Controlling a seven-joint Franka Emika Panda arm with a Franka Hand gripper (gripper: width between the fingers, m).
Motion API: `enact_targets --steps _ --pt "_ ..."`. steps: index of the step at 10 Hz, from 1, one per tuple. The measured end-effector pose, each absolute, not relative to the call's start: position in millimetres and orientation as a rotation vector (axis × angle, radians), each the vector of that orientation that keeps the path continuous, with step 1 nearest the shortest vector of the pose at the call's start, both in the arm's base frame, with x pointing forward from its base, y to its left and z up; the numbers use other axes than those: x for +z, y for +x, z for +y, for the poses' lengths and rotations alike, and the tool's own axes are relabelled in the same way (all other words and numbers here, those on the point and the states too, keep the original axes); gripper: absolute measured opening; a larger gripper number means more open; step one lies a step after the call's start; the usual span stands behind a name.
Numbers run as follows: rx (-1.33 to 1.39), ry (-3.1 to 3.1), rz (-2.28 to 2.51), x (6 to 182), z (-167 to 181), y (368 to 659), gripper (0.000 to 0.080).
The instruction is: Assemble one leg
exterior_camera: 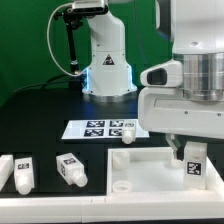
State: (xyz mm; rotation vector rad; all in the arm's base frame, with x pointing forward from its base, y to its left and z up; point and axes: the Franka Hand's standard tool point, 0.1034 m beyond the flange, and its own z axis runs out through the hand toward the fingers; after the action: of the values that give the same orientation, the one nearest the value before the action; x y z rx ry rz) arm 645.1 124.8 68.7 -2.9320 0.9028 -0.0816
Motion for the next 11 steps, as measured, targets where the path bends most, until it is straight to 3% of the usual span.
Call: enact_targets --steps 3,11 --pt "-0.064 -2.921 0.984 66.5 117.1 641.7 0.0287" --pt "-0.025 -1.958 2.25 64.7 112.9 642.7 0.0287"
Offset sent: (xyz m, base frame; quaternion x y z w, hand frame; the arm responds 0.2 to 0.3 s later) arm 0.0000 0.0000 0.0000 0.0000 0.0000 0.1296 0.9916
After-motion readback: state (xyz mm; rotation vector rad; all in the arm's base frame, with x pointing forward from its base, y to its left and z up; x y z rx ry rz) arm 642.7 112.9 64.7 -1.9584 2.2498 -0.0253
